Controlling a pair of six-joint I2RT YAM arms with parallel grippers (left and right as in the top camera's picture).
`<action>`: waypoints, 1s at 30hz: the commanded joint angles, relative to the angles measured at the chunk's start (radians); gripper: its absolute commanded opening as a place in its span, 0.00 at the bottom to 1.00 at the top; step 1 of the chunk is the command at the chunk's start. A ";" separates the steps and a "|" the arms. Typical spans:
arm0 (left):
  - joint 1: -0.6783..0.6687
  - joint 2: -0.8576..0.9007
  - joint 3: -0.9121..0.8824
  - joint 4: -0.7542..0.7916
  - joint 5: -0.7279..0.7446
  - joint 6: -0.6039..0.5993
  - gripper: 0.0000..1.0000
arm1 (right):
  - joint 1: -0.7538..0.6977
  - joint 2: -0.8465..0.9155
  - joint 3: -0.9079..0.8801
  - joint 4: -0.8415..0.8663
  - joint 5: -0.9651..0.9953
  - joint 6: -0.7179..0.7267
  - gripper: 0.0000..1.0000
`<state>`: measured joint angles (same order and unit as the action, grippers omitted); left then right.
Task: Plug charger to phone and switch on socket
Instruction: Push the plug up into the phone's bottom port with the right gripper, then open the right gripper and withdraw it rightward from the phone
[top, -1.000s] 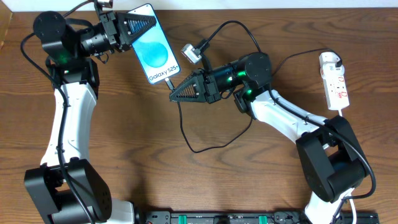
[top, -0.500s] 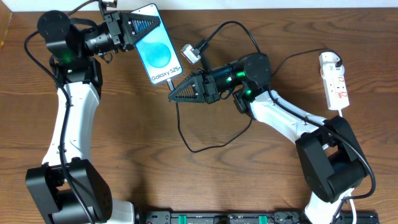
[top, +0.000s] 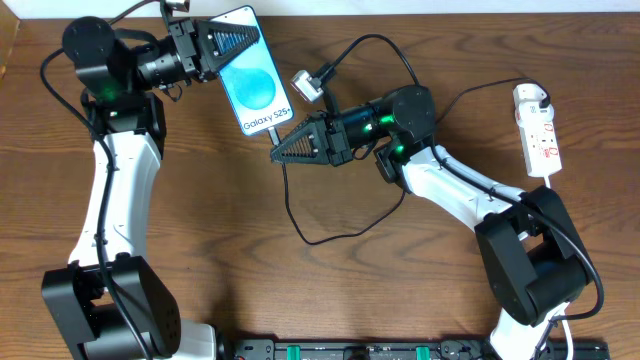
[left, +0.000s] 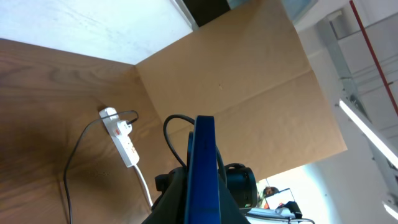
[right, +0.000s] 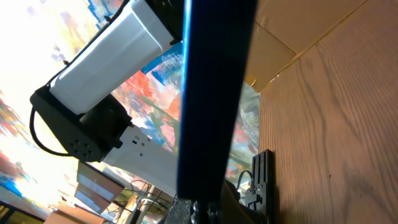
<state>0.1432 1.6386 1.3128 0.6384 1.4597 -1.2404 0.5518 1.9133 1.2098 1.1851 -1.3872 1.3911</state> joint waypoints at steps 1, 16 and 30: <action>-0.045 -0.010 0.017 0.007 0.111 0.017 0.07 | -0.016 -0.013 0.011 0.004 0.212 0.006 0.01; -0.039 -0.010 0.017 0.006 0.111 0.030 0.07 | -0.021 -0.013 0.011 0.005 0.197 -0.010 0.99; 0.077 -0.010 0.017 0.006 0.112 0.035 0.07 | -0.036 -0.013 0.011 -0.003 0.082 -0.047 0.99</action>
<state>0.2020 1.6386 1.3132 0.6361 1.5509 -1.2072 0.5304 1.9133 1.2079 1.1862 -1.2854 1.3849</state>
